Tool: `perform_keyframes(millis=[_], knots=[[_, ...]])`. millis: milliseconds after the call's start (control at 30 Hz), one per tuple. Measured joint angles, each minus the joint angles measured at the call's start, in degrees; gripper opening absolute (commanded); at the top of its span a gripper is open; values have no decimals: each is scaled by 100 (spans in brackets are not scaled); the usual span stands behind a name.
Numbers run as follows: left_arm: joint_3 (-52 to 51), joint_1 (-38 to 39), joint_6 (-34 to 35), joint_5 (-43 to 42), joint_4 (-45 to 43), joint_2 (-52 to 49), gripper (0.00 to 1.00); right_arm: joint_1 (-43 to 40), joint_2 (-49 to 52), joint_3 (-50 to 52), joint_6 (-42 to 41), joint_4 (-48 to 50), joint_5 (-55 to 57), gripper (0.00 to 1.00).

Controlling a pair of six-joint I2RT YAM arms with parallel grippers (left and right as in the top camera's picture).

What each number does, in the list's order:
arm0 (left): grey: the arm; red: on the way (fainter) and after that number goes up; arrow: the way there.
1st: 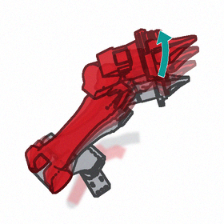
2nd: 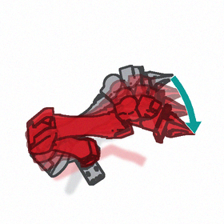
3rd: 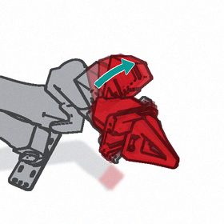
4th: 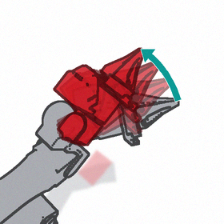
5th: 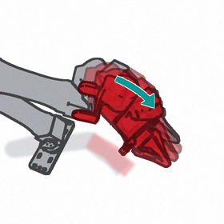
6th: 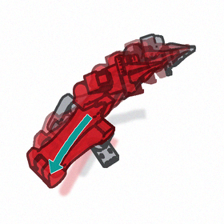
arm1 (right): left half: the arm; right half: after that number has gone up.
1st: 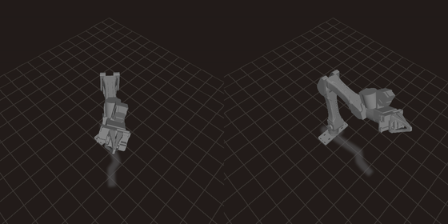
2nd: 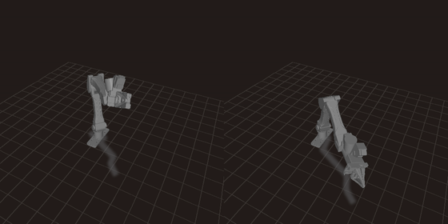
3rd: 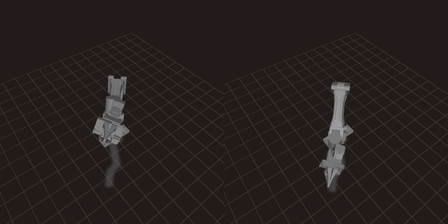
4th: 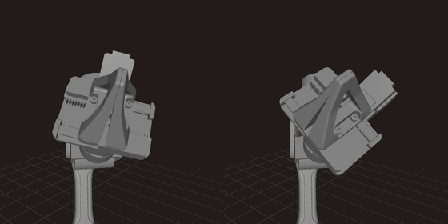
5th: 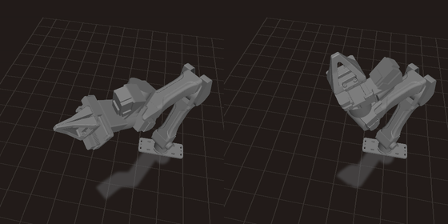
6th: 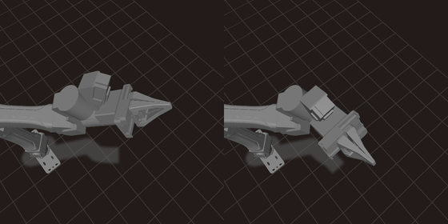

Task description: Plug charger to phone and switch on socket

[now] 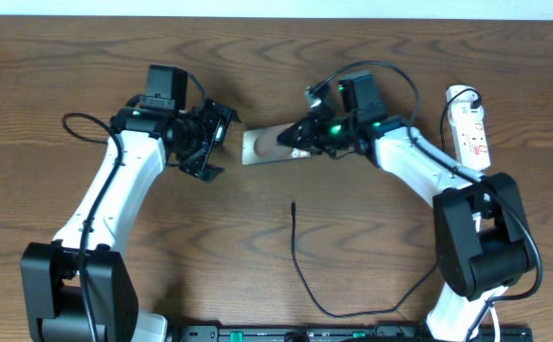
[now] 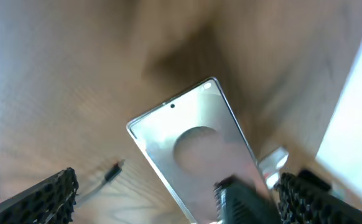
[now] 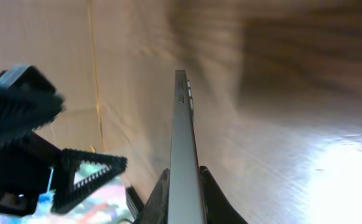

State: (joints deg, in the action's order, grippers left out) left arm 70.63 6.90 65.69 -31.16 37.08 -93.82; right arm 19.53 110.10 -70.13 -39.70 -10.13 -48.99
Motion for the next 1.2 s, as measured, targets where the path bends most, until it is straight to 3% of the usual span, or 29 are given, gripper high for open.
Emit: perform_keyframes(millis=[233,433,567,900,1200], knots=[[0,-57,-1486,-278,-691,0,100,-389,0,0,-632,46,15,1],[-2,-57,-1965,-354,-1231,-2,100,-535,0,0,-1040,273,13,1],[-96,-59,-2085,-651,-2111,2,100,-625,0,0,-1235,516,-13,1],[-1174,-59,-1985,-1443,-4448,20,100,-688,0,2,-1429,868,-70,1],[-2170,-57,-557,-1676,-7034,20,99,-686,0,2,-1956,1814,-140,1]])
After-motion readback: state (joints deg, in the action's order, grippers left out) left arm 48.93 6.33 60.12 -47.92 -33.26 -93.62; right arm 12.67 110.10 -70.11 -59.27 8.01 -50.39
